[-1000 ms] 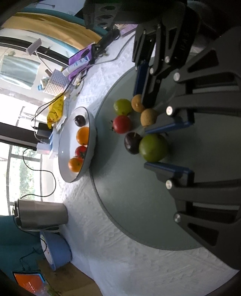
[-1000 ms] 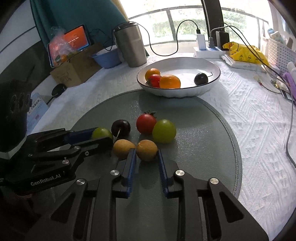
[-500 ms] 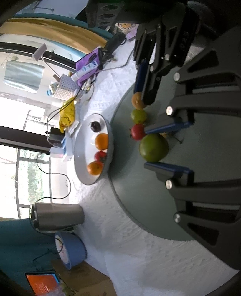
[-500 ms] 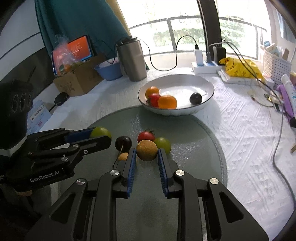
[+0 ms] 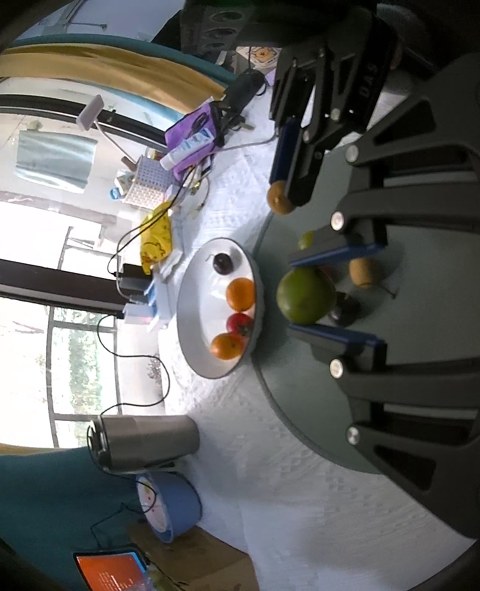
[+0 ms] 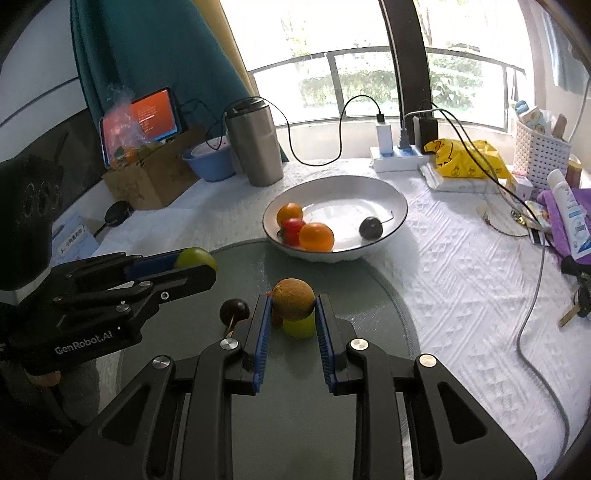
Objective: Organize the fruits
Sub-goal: 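Grasp the green fruit with the left tool while the right tool grasps the brown fruit, then carry the green fruit in the left tool while the right tool carries the brown fruit to the bowl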
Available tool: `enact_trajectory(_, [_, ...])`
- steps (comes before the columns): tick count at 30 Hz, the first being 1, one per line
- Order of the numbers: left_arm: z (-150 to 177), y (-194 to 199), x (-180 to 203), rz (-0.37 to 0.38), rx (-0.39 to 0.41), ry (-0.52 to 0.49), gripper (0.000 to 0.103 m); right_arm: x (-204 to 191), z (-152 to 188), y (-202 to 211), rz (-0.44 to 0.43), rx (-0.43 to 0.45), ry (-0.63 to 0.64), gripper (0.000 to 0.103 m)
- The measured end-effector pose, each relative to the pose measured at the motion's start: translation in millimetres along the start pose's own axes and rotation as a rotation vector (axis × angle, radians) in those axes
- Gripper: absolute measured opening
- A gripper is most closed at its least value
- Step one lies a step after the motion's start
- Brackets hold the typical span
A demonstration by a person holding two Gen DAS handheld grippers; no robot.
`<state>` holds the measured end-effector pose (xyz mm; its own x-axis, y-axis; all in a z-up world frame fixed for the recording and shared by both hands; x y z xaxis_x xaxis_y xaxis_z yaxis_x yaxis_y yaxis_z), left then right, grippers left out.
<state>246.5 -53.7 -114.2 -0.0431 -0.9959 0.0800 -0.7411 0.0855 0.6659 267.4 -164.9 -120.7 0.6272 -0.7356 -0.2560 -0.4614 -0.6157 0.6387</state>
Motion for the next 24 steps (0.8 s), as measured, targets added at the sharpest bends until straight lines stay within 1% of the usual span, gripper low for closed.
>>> enact_trajectory(9, [-18, -13, 4, 0.011, 0.012, -0.008, 0.032, 15, -16, -4, 0.016, 0.008, 0.002, 0.026])
enact_trajectory(13, [-28, -24, 5, 0.016, 0.016, -0.011, 0.032, 25, -23, -7, 0.026, 0.007, 0.002, 0.026])
enact_trajectory(24, [-44, -55, -2, 0.026, 0.007, -0.002, 0.032, 46, -42, -34, 0.033, -0.012, -0.005, 0.026])
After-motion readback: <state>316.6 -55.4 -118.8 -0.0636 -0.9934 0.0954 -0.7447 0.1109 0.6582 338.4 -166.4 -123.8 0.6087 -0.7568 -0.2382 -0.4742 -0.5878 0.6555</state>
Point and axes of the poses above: each gripper's, at about its wrist camera, not at the fingertips, and y roughly against the way its jaws point, x to its right, z to its underside, the point moved 6 cm from there along -y, roughly the way its jaws point, and after that the axes turned 7 degrees about -z, right-handed, at the moved point
